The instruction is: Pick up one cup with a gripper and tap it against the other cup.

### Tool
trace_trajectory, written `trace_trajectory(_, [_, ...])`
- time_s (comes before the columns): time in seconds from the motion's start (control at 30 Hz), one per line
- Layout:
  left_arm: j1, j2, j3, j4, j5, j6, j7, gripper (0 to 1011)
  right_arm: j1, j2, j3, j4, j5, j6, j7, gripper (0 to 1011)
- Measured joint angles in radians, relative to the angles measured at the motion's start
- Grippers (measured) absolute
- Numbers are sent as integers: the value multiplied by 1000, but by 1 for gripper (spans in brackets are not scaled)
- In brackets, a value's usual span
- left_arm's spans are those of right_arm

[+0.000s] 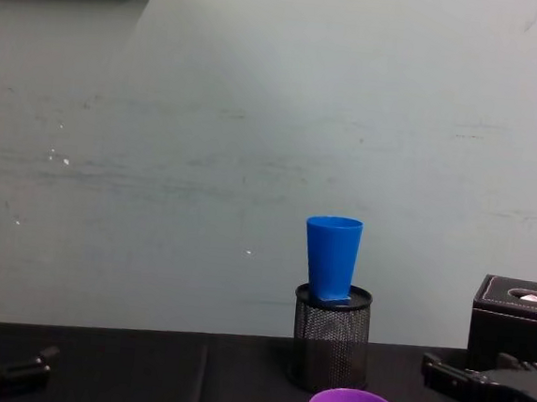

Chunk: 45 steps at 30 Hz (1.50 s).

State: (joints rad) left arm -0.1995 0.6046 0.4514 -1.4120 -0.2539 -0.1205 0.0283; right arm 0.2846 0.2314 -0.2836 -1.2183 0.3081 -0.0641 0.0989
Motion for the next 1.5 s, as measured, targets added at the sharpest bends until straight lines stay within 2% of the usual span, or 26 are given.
trace_trajectory(1.5, [0,0,0,0,0,0,0,1005,0,0,0,0,0,0,0,1003])
